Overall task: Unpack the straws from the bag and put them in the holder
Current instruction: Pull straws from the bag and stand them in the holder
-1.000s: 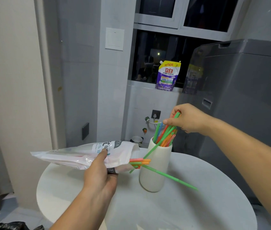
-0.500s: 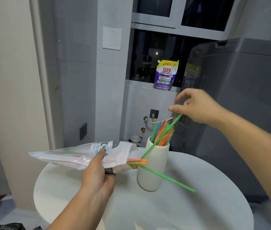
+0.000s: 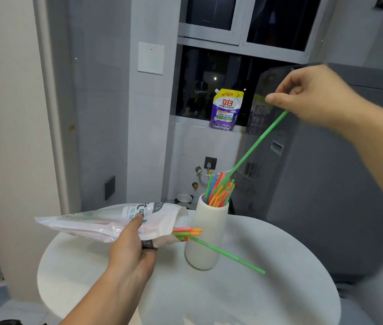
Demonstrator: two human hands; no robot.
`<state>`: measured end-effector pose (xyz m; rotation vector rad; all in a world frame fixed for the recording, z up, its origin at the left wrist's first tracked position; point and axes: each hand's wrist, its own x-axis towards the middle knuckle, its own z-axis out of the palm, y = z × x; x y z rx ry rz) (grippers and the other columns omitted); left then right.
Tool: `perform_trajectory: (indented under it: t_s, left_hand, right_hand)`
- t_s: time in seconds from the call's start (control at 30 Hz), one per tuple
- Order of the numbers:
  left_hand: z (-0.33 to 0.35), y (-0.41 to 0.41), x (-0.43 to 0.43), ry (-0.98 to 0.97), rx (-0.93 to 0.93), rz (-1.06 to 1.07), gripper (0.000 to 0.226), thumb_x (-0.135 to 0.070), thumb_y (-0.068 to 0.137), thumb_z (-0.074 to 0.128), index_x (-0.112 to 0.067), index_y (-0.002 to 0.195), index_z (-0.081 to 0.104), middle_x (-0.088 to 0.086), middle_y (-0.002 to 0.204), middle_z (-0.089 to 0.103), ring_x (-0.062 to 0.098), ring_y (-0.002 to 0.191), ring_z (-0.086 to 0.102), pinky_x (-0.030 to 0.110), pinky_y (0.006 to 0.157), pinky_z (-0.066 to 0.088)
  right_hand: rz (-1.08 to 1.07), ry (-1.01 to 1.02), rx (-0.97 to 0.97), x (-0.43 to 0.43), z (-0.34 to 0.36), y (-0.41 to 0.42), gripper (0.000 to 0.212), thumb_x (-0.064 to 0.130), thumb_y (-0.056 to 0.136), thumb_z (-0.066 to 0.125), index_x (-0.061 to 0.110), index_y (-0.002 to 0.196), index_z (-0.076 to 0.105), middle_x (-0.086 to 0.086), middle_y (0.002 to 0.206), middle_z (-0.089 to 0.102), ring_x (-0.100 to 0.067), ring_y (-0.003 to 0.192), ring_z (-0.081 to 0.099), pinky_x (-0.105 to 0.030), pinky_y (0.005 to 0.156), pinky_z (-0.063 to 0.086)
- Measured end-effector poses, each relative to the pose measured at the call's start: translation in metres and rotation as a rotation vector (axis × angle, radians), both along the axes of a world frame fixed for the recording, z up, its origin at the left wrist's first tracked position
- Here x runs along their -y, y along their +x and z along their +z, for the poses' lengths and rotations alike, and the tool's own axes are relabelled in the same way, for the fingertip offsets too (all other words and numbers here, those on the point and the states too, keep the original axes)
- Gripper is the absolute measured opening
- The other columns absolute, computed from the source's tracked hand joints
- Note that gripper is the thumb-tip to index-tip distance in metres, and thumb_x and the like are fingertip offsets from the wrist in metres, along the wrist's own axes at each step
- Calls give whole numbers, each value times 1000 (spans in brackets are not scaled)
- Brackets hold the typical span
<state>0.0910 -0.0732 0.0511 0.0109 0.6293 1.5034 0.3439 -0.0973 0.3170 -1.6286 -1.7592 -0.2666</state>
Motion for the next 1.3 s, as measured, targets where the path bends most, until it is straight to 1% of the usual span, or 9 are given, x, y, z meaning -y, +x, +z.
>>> perform_trajectory:
  t_s: [0.1, 0.2, 0.57, 0.77, 0.9, 1.03, 1.13, 1.2, 1.3]
  left_hand:
    - [1, -2, 1, -7, 2, 0, 30, -10, 103, 61, -6, 132, 61, 8, 118, 72, 17, 86, 71, 28, 45, 59]
    - [0, -2, 0, -18, 2, -5, 21, -10, 102, 61, -7, 124, 63, 9, 124, 70, 18, 87, 71, 29, 45, 59]
    - [3, -3, -1, -23, 42, 13, 36, -8, 103, 59, -4, 139, 59, 11, 126, 72, 19, 90, 72, 31, 45, 60]
    - [2, -4, -1, -22, 17, -3, 34, -9, 102, 61, -3, 136, 61, 12, 130, 72, 21, 90, 72, 36, 50, 63]
    - [4, -4, 0, -17, 8, -10, 34, -8, 103, 60, -4, 136, 60, 12, 127, 71, 20, 86, 72, 33, 44, 60]
    - [6, -6, -1, -2, -19, -8, 37, -9, 102, 61, -3, 138, 59, 13, 129, 72, 21, 89, 72, 34, 54, 64]
    - [11, -14, -4, 8, -16, 7, 35, -9, 103, 59, -4, 137, 58, 12, 123, 72, 22, 91, 73, 33, 53, 63]
    - [15, -22, -6, 25, -6, 30, 32, -10, 105, 57, -4, 136, 57, 12, 122, 72, 25, 100, 73, 35, 53, 64]
    - [19, -33, -12, 48, 10, 71, 31, -11, 105, 57, -4, 135, 57, 13, 121, 73, 26, 103, 73, 37, 54, 64]
  right_hand:
    - [-14, -25, 51, -3, -7, -5, 26, 39, 91, 71, 14, 92, 66, 7, 66, 53, -6, 57, 46, -25, 51, 34]
    - [-19, -57, 102, -14, -21, -11, 24, 39, 91, 71, 15, 91, 65, 10, 68, 52, -2, 58, 46, -22, 49, 33]
    - [-9, -266, 246, -56, -90, -27, 41, 55, 100, 43, 19, 100, 63, 1, 90, 64, -15, 81, 59, -34, 68, 49]
    - [114, -521, 82, -54, -128, -42, 67, 61, 101, 17, 22, 148, 45, -11, 150, 44, -27, 139, 41, -38, 109, 33]
    - [157, -643, 29, -50, -146, -42, 69, 65, 99, 15, 31, 158, 27, 0, 165, 27, -20, 152, 22, -43, 123, 18]
    - [112, -297, -129, -33, -144, -39, 58, 57, 102, 26, 28, 150, 42, 0, 155, 43, -18, 142, 37, -38, 113, 34]
    - [73, -19, -233, 6, -145, -48, 36, 48, 101, 39, 24, 96, 65, 1, 101, 67, -13, 91, 60, -29, 73, 46]
    - [31, -32, -270, 38, -154, -55, 46, 54, 96, 40, 19, 77, 62, 2, 75, 66, -21, 75, 61, -36, 66, 48]
    - [-115, -338, -226, 69, -174, -61, 58, 72, 88, 28, 24, 78, 58, 2, 77, 67, -25, 79, 63, -39, 75, 52]
